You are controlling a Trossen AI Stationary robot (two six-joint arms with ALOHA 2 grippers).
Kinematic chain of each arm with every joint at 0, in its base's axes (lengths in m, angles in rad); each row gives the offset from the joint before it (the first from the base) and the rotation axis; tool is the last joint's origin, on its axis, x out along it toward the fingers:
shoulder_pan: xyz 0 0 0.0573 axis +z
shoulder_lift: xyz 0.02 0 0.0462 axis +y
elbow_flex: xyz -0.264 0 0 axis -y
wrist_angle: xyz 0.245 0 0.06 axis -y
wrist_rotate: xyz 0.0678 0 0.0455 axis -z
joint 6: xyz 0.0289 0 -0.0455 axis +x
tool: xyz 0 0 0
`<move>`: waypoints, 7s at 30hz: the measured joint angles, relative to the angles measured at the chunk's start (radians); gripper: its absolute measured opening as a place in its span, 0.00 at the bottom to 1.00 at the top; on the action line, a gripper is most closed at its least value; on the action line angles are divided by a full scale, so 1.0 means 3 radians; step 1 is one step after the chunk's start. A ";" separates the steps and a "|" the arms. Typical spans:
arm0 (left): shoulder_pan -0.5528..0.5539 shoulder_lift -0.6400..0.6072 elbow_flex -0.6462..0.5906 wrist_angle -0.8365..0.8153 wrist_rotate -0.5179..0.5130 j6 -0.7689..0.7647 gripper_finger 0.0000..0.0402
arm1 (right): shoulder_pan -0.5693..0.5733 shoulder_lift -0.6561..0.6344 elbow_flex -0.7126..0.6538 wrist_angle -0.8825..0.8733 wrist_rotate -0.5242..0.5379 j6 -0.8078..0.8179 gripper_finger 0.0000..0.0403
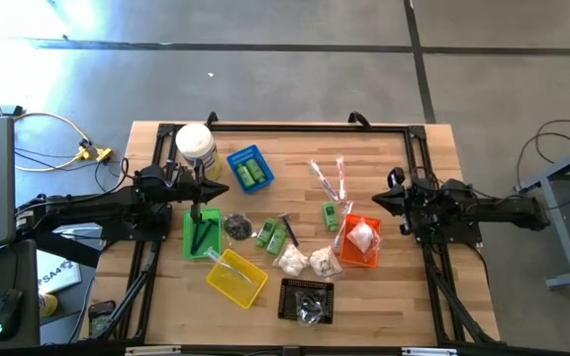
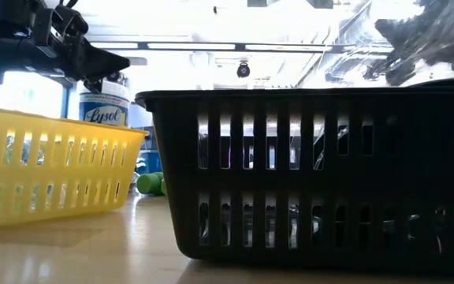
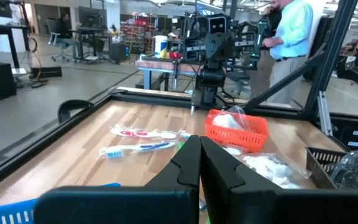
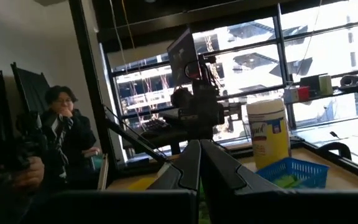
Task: Pick & Place Travel size toiletries
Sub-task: Put the blue toothbrush into the yellow bin
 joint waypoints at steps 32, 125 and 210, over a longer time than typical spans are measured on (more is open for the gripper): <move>0.0000 0.0000 0.0000 -0.0400 -0.0304 -0.0300 0.00 | 0.0000 0.0003 0.0103 0.0203 -0.0407 -0.0378 0.01; 0.0001 0.6669 0.7315 -0.4437 0.0075 0.2786 0.62 | 0.0003 0.0017 0.0112 0.0101 -0.0508 -0.0273 0.01; -0.0220 0.5121 0.7377 -0.5184 -0.0132 0.1844 0.02 | 0.0003 0.0016 0.0109 0.0380 -0.0606 -0.0443 0.01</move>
